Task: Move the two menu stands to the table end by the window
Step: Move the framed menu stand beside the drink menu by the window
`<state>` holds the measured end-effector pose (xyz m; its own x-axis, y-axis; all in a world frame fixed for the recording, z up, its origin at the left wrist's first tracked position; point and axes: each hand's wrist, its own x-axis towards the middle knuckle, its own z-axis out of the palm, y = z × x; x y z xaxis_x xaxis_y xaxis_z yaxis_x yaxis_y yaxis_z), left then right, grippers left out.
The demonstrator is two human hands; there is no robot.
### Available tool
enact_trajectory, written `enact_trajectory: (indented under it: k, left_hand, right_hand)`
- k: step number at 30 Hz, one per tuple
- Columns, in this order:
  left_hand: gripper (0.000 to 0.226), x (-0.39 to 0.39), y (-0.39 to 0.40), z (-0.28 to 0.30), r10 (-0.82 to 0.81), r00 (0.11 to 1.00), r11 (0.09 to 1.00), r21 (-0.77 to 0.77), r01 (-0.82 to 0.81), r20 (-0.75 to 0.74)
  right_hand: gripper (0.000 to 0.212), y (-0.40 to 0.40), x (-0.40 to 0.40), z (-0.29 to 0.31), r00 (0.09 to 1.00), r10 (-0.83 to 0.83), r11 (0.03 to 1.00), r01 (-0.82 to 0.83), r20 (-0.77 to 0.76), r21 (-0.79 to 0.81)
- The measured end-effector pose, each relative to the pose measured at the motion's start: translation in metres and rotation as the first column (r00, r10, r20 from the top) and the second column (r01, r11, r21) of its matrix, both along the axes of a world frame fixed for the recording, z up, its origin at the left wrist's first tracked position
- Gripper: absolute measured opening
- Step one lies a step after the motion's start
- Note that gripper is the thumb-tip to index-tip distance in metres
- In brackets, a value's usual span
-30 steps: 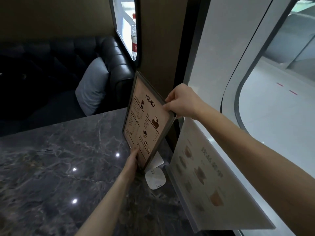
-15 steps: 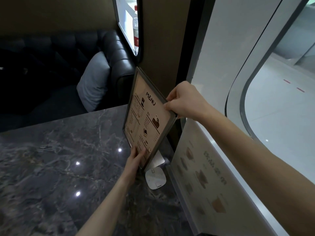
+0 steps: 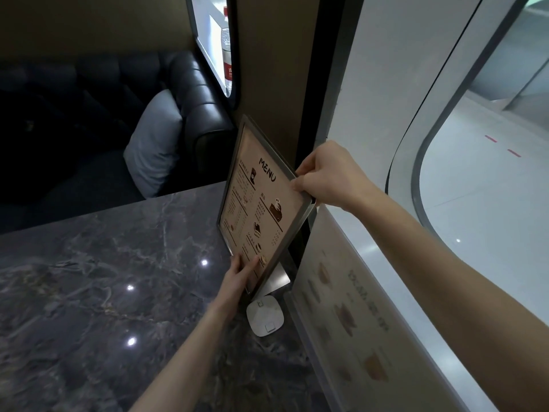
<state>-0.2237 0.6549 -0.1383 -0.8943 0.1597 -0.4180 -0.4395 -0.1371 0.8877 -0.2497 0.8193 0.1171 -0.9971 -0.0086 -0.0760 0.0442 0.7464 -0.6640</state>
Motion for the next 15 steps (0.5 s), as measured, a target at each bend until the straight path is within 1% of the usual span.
enact_trajectory:
  k: [2, 5, 8, 11, 15]
  left_hand:
    - [0.066, -0.001, 0.003, 0.001, -0.002, 1.0, 1.0, -0.002, 0.002, -0.004]
    - [0.08, -0.004, 0.008, 0.002, -0.026, 1.0, 1.0, 0.005, 0.026, -0.011]
    - [0.088, -0.007, 0.013, 0.003, -0.036, 0.999, 0.999, 0.028, 0.036, -0.009]
    - [0.09, -0.009, 0.017, 0.003, -0.045, 0.999, 0.999, 0.023, 0.046, -0.009]
    - [0.087, -0.011, 0.021, 0.003, -0.041, 0.999, 0.999, 0.009, 0.041, -0.007]
  right_hand:
    - [0.01, 0.002, 0.0, 0.001, 1.0, -0.011, 1.0, 0.011, 0.012, -0.003]
    - [0.008, 0.006, 0.0, 0.004, 0.999, -0.03, 0.999, 0.03, 0.033, -0.012]
    - [0.008, 0.011, -0.001, 0.006, 0.997, -0.061, 0.998, 0.061, 0.042, -0.021]
    - [0.008, 0.014, -0.003, 0.006, 0.995, -0.084, 0.995, 0.086, 0.057, -0.04]
    - [0.01, 0.017, -0.004, 0.006, 0.993, -0.094, 0.994, 0.097, 0.064, -0.043]
